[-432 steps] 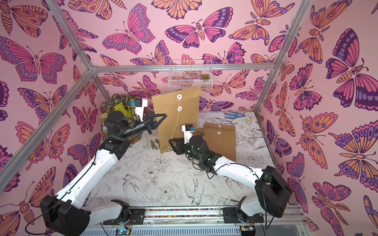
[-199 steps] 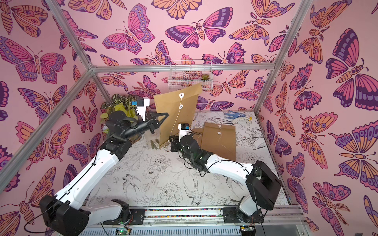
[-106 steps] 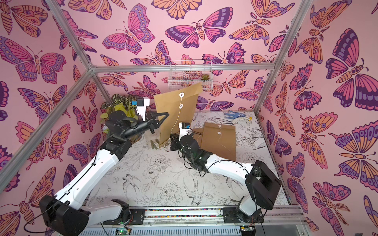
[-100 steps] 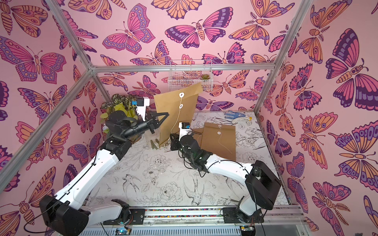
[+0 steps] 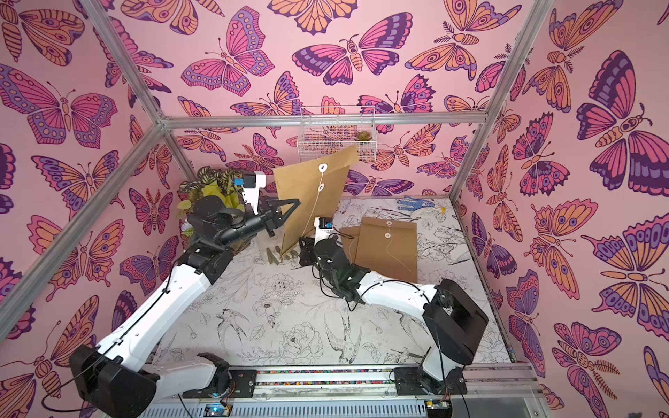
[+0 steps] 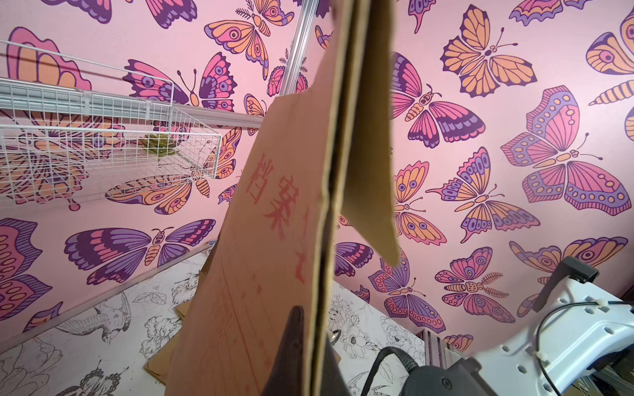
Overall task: Close the mouth of the file bag
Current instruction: Close the file bag.
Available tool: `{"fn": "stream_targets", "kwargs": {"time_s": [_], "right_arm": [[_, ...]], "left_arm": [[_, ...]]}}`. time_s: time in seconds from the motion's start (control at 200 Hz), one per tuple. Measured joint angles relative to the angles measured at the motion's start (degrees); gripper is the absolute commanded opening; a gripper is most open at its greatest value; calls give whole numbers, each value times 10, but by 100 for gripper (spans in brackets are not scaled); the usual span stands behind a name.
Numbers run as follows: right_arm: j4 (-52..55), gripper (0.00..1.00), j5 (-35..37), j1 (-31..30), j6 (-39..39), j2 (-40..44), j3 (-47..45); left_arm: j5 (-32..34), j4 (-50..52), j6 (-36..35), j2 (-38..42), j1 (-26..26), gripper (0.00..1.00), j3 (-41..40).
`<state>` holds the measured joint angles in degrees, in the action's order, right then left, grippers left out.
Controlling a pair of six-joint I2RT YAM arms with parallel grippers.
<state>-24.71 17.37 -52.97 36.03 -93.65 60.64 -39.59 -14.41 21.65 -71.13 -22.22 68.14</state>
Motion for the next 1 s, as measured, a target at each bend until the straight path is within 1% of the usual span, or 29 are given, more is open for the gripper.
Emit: {"fn": "stream_targets", "kwargs": {"time_s": [0.185, 0.335, 0.421, 0.546, 0.651, 0.781, 0.886, 1.001], "right_arm": [[0, 21, 12, 0, -1, -2, 5], [-22, 21, 11, 0, -5, -1, -6], [-31, 14, 11, 0, -13, 0, -11], [-40, 0, 7, 0, -29, 2, -14], [-45, 0, 2, 0, -45, 11, -26], [-38, 0, -19, 0, -71, 42, -50], [-19, 0, -35, -5, -107, 69, -51], [9, 0, -47, -26, -165, 90, -46]], "left_arm": [[0, 0, 0, -2, -1, 0, 1], [0, 0, 0, -2, -1, 0, 3], [0, 0, 0, -2, -1, 0, 3], [2, 0, 0, -2, -1, 0, 3], [5, 3, -4, -2, -1, 0, 4], [6, 26, -11, -3, 3, 0, 14], [4, 39, -13, -6, 10, 0, 24], [-5, 55, -15, -12, 20, 0, 32]]}}
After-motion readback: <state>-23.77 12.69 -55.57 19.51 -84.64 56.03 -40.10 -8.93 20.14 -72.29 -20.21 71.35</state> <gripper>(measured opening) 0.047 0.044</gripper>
